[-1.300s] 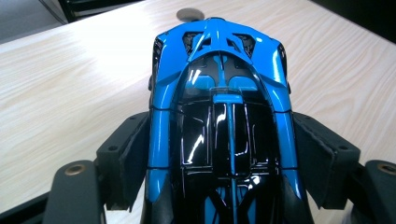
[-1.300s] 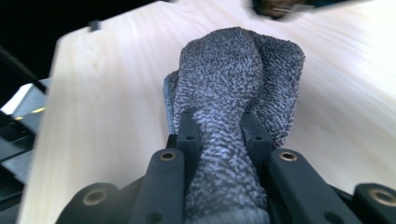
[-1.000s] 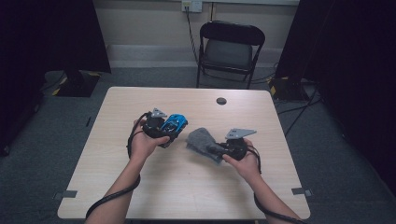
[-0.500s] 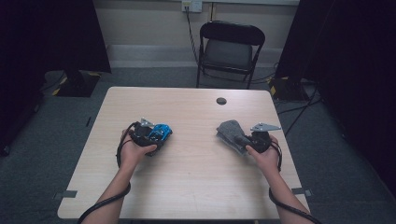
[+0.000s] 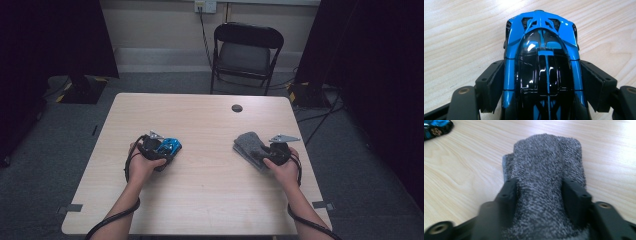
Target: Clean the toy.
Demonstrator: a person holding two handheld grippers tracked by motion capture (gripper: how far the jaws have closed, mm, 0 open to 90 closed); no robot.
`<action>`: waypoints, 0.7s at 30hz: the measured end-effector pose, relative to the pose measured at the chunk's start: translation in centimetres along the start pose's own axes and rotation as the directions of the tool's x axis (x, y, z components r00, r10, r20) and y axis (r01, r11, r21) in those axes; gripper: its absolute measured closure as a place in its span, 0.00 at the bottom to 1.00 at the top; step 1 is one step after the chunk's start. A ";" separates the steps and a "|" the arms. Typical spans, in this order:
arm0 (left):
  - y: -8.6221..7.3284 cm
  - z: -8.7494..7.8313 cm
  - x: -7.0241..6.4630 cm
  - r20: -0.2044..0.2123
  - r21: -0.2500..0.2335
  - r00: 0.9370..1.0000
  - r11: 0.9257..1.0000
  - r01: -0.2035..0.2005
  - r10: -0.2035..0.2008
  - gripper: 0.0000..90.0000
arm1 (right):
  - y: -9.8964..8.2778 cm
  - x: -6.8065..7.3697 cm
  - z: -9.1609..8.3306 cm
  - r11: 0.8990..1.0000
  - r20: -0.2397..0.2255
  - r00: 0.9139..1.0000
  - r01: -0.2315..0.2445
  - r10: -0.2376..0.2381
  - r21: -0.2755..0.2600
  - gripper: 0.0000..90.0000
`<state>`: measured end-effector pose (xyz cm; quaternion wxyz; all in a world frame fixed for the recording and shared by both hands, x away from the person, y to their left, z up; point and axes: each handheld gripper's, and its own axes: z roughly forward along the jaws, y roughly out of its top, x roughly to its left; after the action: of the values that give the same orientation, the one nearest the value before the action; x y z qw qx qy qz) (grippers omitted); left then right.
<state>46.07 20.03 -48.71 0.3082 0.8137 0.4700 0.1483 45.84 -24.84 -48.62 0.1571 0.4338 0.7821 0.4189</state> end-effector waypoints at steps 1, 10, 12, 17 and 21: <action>0.0 0.0 0.0 0.004 -0.002 1.000 1.000 0.005 -0.005 0.29 | 0.0 0.0 0.0 1.000 -0.007 1.000 -0.005 0.005 -0.006 0.45; 1.3 -2.2 -0.4 0.034 -0.074 0.999 0.997 -0.004 0.007 0.25 | 0.7 0.3 -0.9 0.999 0.004 1.000 -0.022 0.023 -0.040 0.28; 1.6 -2.8 -0.7 0.042 -0.091 0.999 0.996 -0.021 0.025 0.24 | 0.9 0.5 -1.2 0.999 0.001 1.000 -0.018 0.018 -0.036 0.26; 2.3 -4.0 -2.1 0.079 -0.129 0.994 0.990 -0.062 0.073 0.20 | 1.2 1.2 -1.7 0.999 -0.020 1.000 -0.002 0.002 -0.045 0.24; 2.5 -4.5 -3.4 0.126 -0.144 0.987 0.986 -0.082 0.101 0.18 | 1.5 2.2 -2.3 0.999 -0.052 0.998 0.034 -0.036 -0.034 0.19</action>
<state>43.55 17.83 -43.49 0.3873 0.8192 0.3990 0.1401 43.99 -23.89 -45.81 0.1509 0.4064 0.7863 0.4402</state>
